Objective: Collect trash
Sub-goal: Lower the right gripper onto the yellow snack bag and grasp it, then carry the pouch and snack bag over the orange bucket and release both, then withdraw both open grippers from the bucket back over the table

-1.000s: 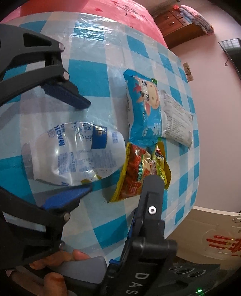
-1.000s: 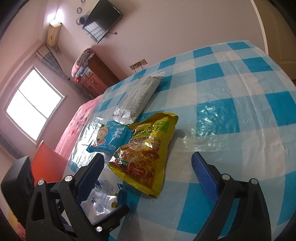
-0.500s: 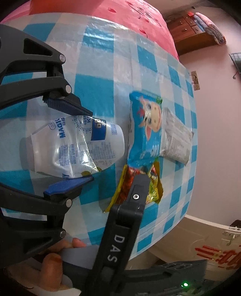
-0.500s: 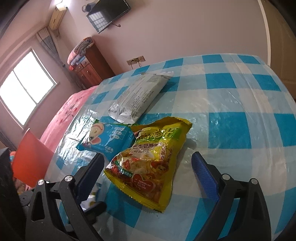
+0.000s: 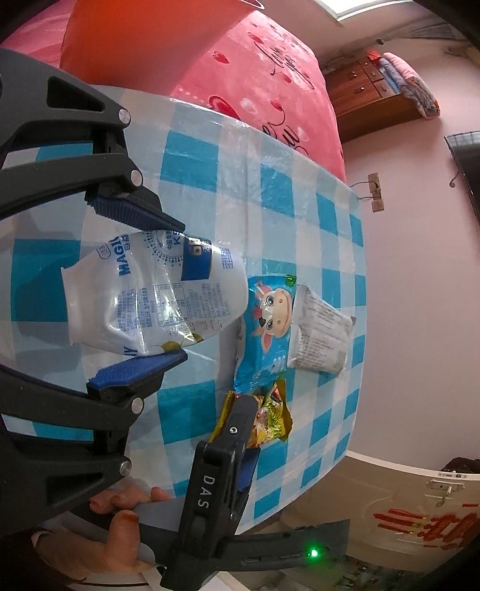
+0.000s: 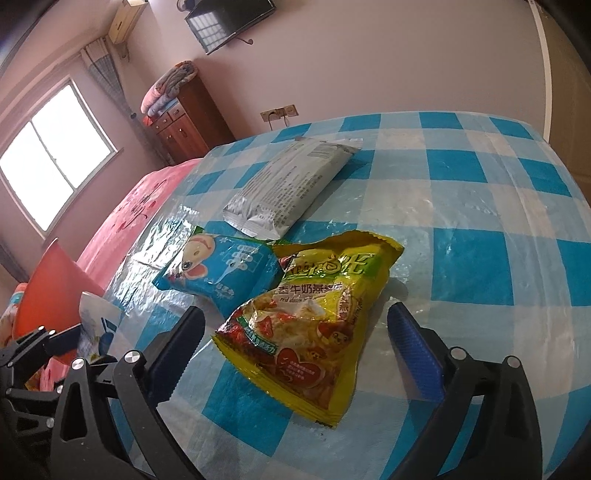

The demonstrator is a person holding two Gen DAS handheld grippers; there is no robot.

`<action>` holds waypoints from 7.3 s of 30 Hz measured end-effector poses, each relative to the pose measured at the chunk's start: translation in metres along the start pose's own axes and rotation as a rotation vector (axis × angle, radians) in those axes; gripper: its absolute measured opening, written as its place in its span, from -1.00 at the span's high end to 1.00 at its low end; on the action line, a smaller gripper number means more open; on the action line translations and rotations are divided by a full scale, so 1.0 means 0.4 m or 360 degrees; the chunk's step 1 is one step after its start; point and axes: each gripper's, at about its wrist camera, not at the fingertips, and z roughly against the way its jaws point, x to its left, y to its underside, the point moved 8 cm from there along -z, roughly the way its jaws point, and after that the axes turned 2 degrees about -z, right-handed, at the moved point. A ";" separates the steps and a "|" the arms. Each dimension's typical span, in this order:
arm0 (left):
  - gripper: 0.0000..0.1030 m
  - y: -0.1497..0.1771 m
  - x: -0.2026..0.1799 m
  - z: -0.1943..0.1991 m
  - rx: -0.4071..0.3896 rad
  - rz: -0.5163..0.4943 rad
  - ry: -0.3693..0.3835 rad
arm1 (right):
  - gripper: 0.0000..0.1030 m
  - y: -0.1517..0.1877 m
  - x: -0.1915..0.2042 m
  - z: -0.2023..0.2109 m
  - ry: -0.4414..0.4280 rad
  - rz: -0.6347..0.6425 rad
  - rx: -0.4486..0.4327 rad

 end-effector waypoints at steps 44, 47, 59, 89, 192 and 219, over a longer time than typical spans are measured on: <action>-0.23 0.128 0.081 0.026 -0.0137 0.0087 0.0226 | 0.27 0.014 0.006 0.010 0.0274 0.0128 -0.0027; -0.23 0.135 0.085 0.032 -0.0145 0.0097 0.0230 | 0.31 0.017 0.001 0.032 0.0287 0.0106 -0.0070; -0.23 0.138 0.090 0.073 -0.0201 0.0080 0.0235 | 0.35 0.048 0.000 0.102 0.0334 0.0084 -0.0123; -0.23 0.038 0.258 0.315 -0.0520 0.0083 0.0023 | 0.35 -0.019 0.392 0.234 0.0033 0.0399 -0.0164; -0.88 0.046 0.559 0.325 -0.0432 0.0353 -0.0596 | -0.81 0.082 0.596 0.084 -0.0150 0.0502 -0.0076; -0.88 0.023 0.350 0.240 -0.0324 0.0165 -0.0497 | -0.81 0.114 0.410 0.118 -0.0072 0.0363 -0.0152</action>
